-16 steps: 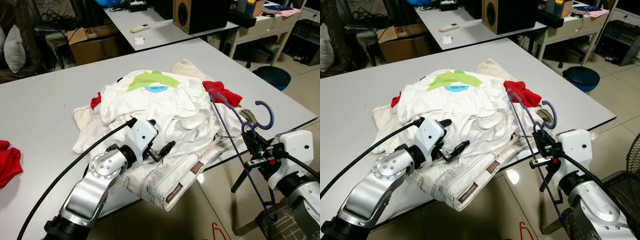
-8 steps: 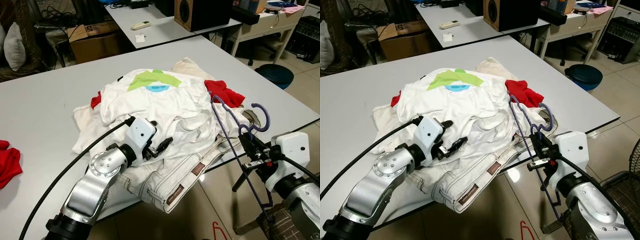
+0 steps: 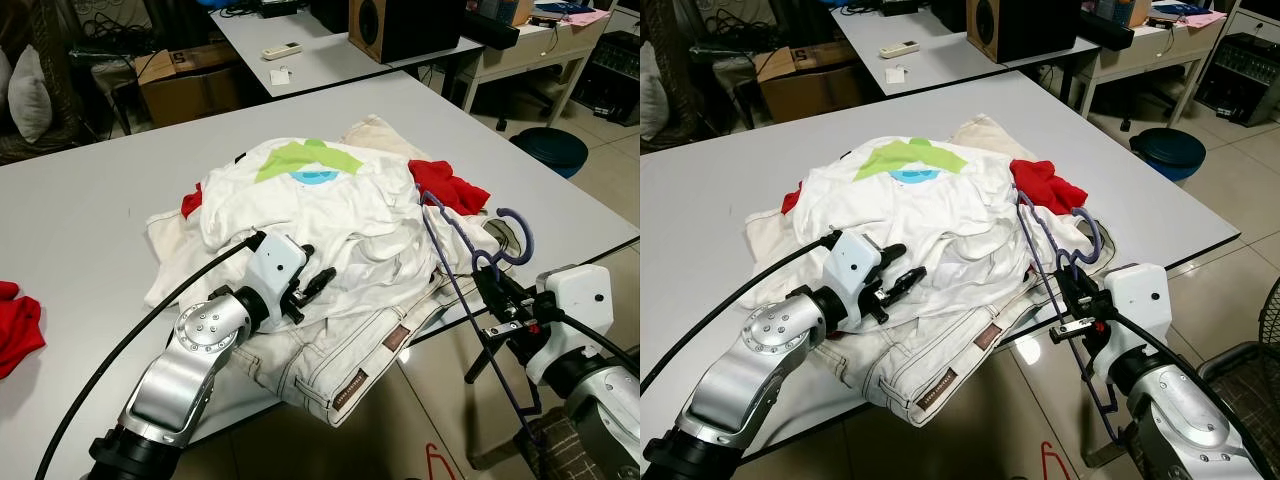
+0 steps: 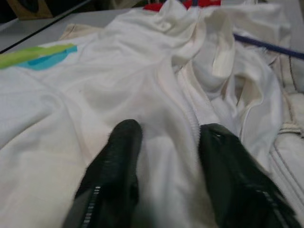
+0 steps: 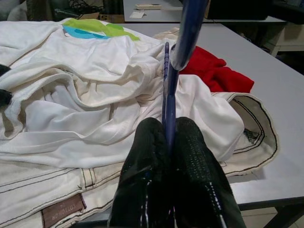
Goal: Hang hanger
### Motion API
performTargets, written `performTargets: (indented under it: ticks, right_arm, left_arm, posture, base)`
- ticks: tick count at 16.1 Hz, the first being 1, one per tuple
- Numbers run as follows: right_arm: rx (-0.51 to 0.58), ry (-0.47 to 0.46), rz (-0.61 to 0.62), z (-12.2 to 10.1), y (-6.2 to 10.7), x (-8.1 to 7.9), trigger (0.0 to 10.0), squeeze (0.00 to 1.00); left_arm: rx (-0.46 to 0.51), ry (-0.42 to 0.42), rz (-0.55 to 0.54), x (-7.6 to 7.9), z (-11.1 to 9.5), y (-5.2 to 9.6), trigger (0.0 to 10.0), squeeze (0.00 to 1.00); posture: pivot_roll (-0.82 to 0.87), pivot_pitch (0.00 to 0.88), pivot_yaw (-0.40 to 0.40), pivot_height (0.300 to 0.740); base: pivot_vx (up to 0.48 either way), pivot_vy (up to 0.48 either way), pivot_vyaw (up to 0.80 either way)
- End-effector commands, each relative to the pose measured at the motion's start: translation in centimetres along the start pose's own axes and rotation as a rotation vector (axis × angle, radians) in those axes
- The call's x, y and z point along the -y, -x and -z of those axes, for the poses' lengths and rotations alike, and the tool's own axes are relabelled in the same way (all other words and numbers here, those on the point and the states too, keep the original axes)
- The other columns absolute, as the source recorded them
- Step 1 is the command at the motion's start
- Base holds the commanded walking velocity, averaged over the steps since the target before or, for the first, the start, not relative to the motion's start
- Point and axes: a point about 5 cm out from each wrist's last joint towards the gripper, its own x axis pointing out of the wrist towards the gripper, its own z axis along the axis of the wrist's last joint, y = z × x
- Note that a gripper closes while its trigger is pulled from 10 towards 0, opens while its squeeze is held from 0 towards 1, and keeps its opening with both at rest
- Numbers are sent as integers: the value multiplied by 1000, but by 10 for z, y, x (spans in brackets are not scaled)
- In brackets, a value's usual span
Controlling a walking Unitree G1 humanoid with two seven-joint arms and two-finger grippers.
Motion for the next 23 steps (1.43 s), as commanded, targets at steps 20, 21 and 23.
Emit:
performTargets:
  ticks: [20,21,23]
  right_arm:
    - [26,33,-27,-4,4,-3,10000,0]
    - [24,32,-30,-4,4,-4,10000,0]
    - [23,32,-34,-3,4,-5,10000,0]
  left_arm:
    - [44,14,-169,-58,-14,4,0,0]
    - [21,-2,-186,-63,-11,4,0,0]
    - [-39,-44,-191,-59,-2,2,10000,0]
  posture:
    - [-55,63,100,740]
    - [-53,64,102,740]
    - [-55,63,105,740]
  base:
    - [0,0,0]
    - [0,0,0]
    - [0,0,0]
